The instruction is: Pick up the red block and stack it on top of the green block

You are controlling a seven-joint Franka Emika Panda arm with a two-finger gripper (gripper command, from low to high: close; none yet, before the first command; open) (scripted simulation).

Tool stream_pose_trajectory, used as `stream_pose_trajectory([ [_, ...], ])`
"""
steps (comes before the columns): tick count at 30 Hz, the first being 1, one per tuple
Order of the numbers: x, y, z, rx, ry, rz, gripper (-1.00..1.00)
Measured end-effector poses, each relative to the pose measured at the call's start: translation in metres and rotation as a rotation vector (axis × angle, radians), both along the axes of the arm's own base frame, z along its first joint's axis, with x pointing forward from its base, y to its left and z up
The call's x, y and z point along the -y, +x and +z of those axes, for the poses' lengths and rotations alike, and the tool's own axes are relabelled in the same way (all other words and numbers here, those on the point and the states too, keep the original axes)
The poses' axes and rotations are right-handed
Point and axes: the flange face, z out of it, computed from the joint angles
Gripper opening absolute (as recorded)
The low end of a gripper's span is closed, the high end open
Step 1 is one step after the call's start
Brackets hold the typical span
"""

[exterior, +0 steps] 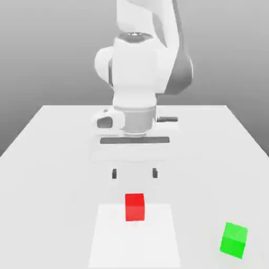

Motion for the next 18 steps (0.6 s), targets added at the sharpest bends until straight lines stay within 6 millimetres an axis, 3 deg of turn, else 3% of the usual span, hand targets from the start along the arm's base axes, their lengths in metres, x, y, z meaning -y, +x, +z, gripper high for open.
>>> stream_pose_trajectory([
  [6, 0.000, -0.009, -0.063, -0.027, 0.000, 0.002, 0.00],
  [7, 0.000, -0.010, -0.067, -0.027, 0.000, 0.002, -1.00],
  [13, 0.000, -0.010, -0.070, -0.027, 0.000, 0.002, -1.00],
  [18, 0.000, -0.008, -0.038, -0.027, 0.000, 0.002, -1.00],
])
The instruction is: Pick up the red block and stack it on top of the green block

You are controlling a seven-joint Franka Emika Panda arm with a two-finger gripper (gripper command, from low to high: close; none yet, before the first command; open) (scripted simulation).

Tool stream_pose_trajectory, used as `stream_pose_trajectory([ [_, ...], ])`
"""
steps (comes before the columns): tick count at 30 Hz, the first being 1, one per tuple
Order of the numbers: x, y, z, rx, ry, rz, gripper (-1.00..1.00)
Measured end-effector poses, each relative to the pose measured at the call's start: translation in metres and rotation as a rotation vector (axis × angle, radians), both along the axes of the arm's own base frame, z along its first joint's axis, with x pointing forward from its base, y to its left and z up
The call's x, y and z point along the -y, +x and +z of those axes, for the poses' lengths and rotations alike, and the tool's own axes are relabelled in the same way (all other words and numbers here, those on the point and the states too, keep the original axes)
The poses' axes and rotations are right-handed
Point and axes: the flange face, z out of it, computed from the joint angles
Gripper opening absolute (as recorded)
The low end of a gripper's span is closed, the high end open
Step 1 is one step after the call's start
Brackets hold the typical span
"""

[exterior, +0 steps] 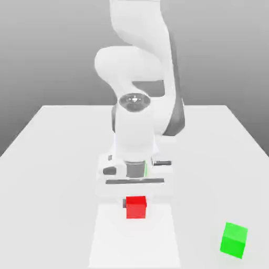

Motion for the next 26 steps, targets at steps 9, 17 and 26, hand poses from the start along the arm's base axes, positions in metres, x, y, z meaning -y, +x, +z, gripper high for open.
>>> stream_pose_trajectory([
  [9, -0.077, 0.045, 0.048, -0.001, -0.007, 0.266, -1.00],
  [17, -0.217, 0.089, 0.069, -0.001, -0.001, 0.651, -1.00],
  [26, -0.233, 0.092, 0.015, 0.000, 0.000, 0.689, 1.00],
])
